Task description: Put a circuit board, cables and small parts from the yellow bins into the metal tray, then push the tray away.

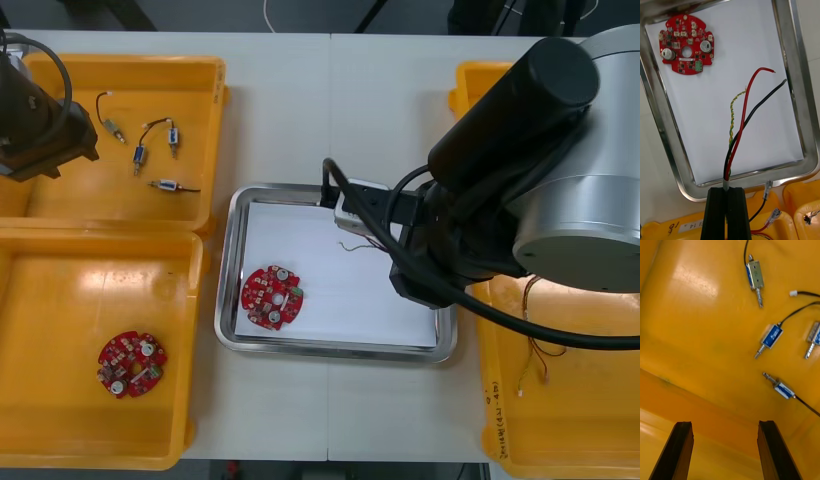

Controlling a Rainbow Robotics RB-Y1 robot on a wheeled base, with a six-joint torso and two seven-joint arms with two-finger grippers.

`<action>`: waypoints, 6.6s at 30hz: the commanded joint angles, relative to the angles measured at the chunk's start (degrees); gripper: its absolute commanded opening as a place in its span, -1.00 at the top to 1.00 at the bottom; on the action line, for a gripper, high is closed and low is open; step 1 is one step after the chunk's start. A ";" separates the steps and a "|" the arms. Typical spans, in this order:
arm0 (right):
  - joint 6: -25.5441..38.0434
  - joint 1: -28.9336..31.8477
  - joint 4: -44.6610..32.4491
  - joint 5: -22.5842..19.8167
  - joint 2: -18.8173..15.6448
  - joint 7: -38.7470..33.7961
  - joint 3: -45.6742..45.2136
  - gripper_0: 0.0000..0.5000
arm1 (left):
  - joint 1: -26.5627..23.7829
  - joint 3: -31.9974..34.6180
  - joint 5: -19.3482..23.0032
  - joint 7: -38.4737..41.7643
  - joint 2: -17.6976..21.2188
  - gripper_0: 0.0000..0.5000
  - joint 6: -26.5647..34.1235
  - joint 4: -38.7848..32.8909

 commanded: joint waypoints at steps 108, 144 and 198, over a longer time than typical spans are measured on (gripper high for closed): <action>0.16 2.54 7.64 3.98 2.66 16.22 -16.18 -1.00 | -18.11 -10.93 -15.17 -6.30 -7.74 1.00 -26.06 34.52; 0.16 5.09 21.97 13.65 -2.26 18.77 -42.19 -1.00 | -14.50 -11.19 -2.33 -4.72 -12.92 1.00 10.94 -3.89; -6.56 -25.59 80.59 25.42 -3.66 36.87 -38.68 -1.00 | -8.97 -32.46 -7.34 4.43 -20.04 -0.53 -9.01 2.44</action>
